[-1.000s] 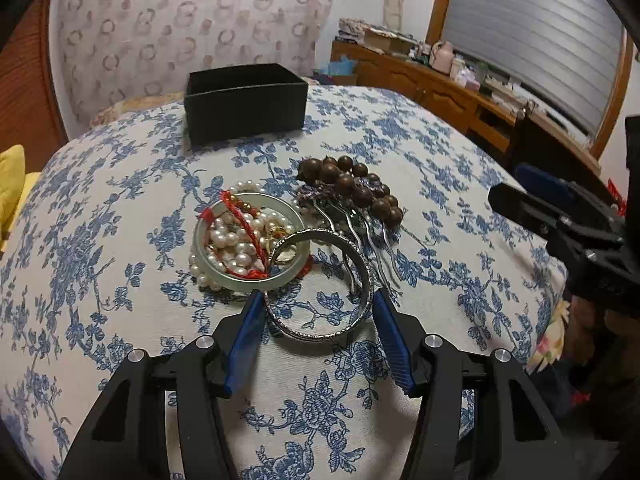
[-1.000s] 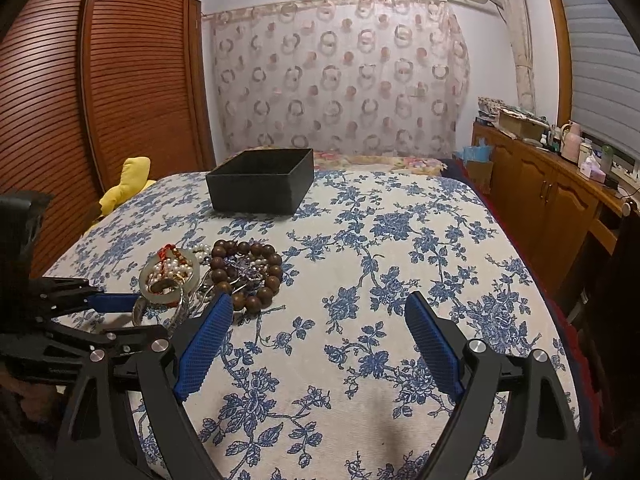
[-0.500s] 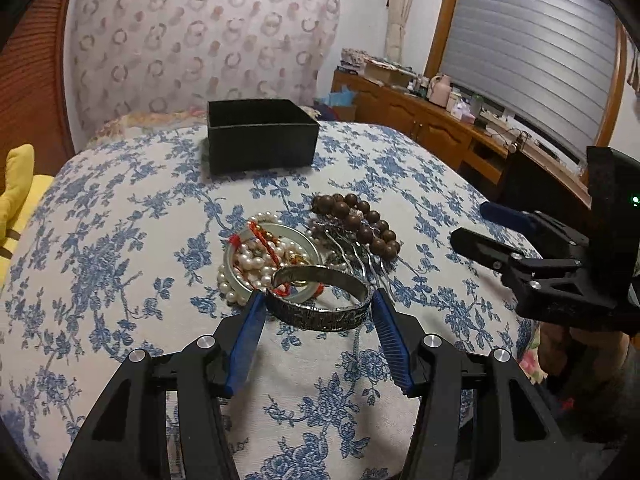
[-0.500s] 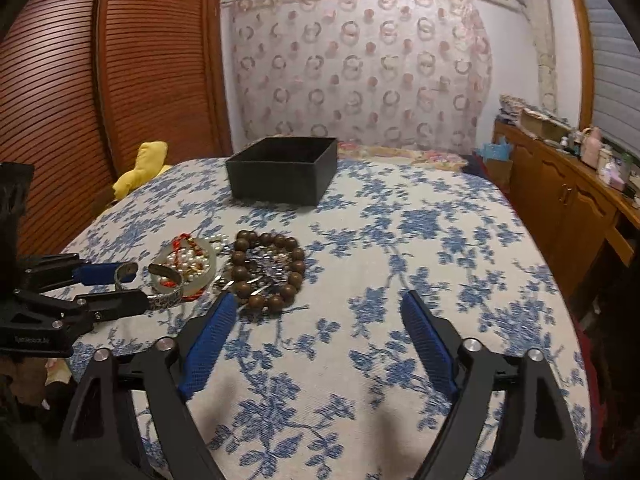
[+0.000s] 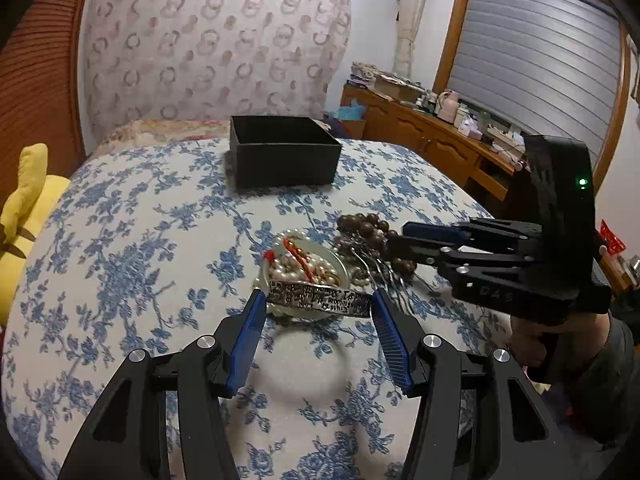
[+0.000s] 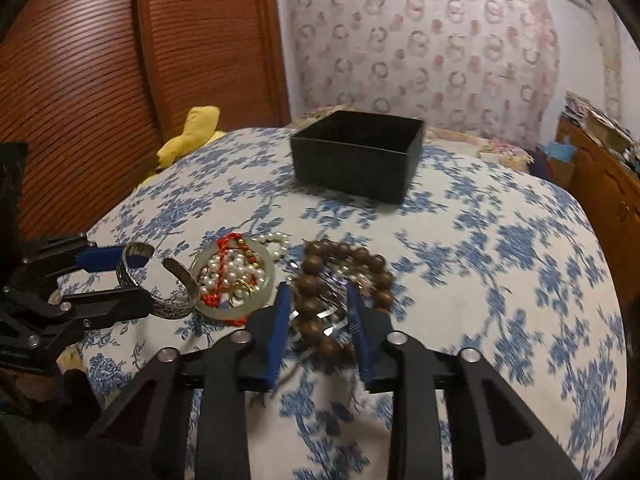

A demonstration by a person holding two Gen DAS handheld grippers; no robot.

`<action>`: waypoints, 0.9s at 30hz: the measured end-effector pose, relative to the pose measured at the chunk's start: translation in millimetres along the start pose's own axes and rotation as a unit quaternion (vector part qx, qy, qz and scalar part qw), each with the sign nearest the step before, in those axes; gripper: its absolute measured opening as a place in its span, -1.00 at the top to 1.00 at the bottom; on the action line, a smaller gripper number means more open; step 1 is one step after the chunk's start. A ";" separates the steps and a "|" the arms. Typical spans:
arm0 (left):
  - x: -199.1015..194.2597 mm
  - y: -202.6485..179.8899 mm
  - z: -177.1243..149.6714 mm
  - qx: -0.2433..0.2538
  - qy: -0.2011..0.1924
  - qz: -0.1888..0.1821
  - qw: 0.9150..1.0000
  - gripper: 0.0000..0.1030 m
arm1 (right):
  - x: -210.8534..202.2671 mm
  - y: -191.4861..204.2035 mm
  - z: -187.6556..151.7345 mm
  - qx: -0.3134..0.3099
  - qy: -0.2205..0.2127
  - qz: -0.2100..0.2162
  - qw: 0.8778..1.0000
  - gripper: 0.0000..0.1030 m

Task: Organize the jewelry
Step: 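Grasp the silver bangle with the left tool while the right tool grasps the brown bead bracelet, then carry the silver bangle into the black box with the left tool while the right carries the bead bracelet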

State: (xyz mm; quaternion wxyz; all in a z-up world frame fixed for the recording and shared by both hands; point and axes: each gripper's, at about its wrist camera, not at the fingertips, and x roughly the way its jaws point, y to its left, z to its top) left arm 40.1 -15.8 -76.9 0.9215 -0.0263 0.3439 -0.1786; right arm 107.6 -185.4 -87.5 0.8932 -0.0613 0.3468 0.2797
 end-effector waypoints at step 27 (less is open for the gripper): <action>19.6 10.6 64.1 0.028 -0.034 0.014 0.999 -0.01 | -49.0 -26.3 74.8 -0.063 -0.065 -0.024 0.996 0.72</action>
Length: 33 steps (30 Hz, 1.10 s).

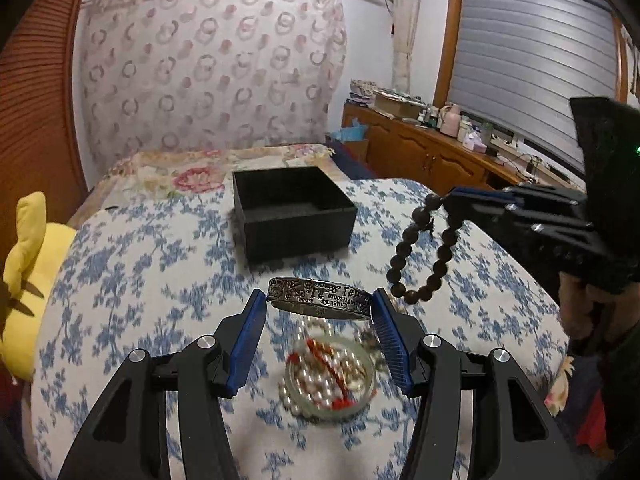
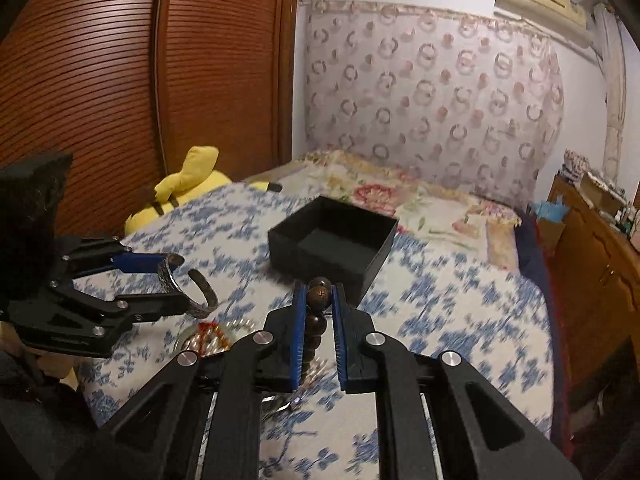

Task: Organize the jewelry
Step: 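Carry the silver bangle into the black box with the left tool while the right carries the bead bracelet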

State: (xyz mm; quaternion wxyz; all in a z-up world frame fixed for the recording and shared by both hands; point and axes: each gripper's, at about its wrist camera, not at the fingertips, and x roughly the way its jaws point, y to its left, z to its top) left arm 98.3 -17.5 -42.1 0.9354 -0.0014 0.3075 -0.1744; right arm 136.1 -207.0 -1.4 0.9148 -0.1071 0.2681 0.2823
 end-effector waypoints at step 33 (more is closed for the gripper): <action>110.7 45.4 81.4 -0.024 0.007 0.030 0.999 -0.13 | 88.6 -52.4 82.5 0.011 -0.009 -0.002 1.000 0.72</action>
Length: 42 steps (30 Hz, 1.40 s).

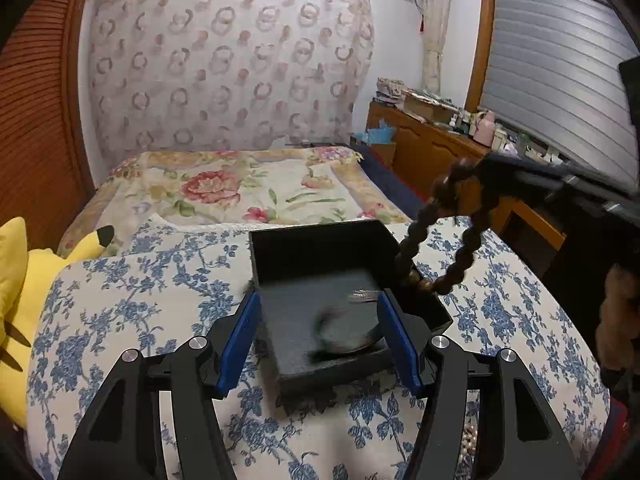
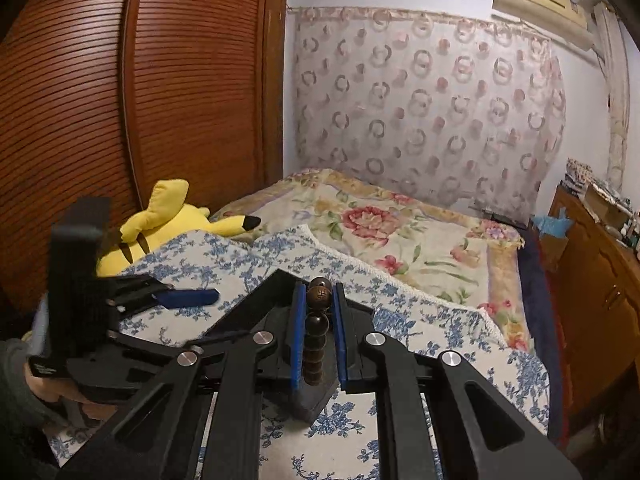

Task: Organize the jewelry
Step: 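Carry the silver bangle into the black box with the left tool while the right carries the bead bracelet, then release the bead bracelet into the box with the right tool while the left tool withdraws, then move both tools back to the pile and grasp the green jade bangle with the left tool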

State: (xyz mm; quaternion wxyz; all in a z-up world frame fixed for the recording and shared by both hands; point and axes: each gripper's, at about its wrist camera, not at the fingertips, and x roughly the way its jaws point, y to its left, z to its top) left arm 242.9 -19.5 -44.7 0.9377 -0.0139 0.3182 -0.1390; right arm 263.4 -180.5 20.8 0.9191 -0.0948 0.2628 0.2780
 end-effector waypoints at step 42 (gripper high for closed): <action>-96.8 9.7 -89.6 0.012 0.000 0.011 1.000 -0.85 | -23.2 20.0 -56.3 0.019 0.037 -0.028 0.999 0.25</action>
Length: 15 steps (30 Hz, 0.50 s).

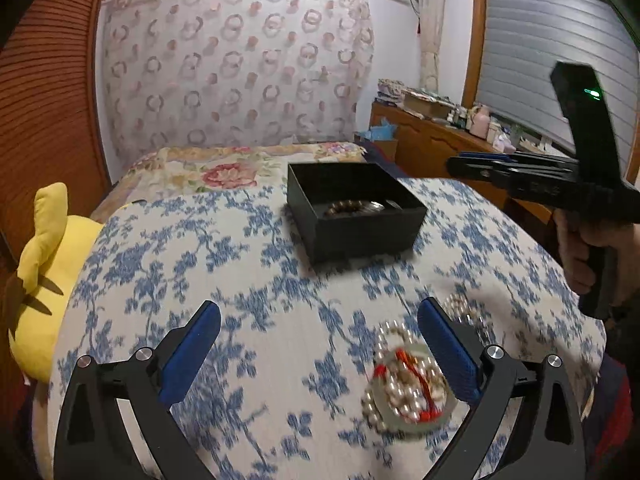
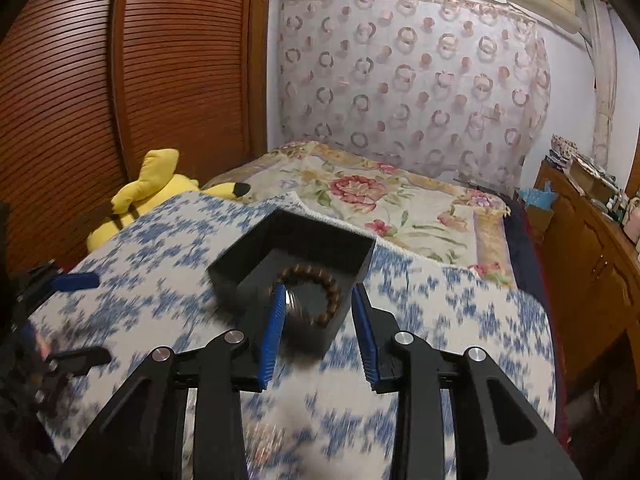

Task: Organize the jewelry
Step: 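Move both tools back to the pile and grasp the green jade bangle with the left tool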

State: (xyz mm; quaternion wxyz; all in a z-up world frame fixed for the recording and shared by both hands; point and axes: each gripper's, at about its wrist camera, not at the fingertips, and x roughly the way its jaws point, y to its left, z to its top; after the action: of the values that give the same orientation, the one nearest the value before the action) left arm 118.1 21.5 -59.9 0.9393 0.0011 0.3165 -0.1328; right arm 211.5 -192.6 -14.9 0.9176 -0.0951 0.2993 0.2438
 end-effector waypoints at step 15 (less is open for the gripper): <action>3.9 -27.6 -41.6 0.019 0.077 -0.014 0.997 -0.85 | -36.4 26.2 -98.5 0.019 0.044 0.022 0.999 -0.16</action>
State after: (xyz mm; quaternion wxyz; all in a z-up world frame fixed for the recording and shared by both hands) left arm 89.5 -2.5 -93.1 0.9101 0.0249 0.3848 -0.1519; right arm 123.1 -215.8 -73.1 0.8997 -0.0812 0.3458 0.2536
